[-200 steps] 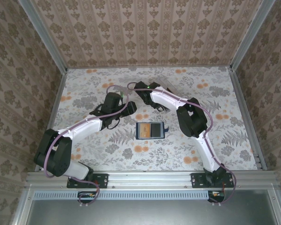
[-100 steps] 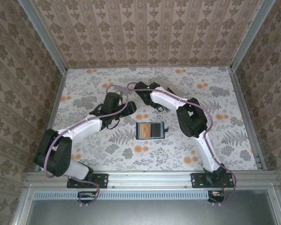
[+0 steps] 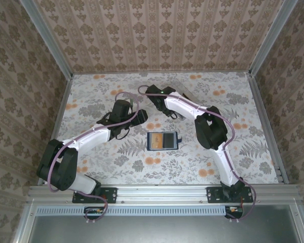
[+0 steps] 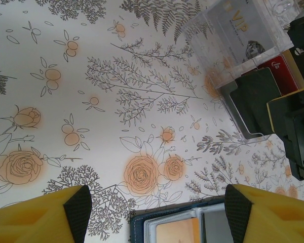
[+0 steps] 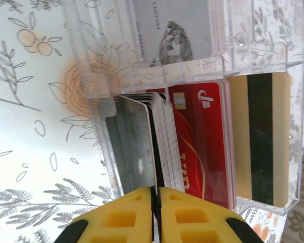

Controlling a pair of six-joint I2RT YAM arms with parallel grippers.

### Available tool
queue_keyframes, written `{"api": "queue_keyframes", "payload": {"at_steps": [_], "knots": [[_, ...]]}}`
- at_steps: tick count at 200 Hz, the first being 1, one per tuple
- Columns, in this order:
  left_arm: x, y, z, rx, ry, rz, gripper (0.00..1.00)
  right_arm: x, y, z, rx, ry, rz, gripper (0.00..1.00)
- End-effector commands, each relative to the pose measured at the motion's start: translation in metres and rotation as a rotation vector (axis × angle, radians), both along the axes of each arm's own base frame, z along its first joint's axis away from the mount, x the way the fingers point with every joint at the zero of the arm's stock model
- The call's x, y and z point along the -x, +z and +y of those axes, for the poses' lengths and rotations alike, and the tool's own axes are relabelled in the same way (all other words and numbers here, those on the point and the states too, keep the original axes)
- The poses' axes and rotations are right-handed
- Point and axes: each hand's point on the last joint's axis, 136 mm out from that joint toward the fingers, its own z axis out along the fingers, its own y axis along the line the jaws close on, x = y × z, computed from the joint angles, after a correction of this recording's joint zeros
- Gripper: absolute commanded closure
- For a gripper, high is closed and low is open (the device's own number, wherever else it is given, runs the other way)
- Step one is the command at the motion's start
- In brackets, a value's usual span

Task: Put the credit cards into the card holder

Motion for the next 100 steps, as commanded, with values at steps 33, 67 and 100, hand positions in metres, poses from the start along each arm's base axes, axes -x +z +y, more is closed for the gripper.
{"api": "queue_keyframes", "payload": {"at_steps": [33, 67, 100], "knots": [[0.002, -0.004, 0.001, 0.012, 0.009, 0.025, 0.28, 0.023, 0.023, 0.002, -0.145, -0.041, 0.053, 0.94], [0.002, -0.005, 0.001, 0.015, 0.007, 0.029, 0.28, 0.027, 0.033, 0.000, -0.168, -0.065, 0.037, 0.96], [0.002, -0.004, 0.000, 0.018, 0.008, 0.033, 0.28, 0.034, 0.043, -0.008, -0.183, -0.163, 0.007, 0.98]]}}
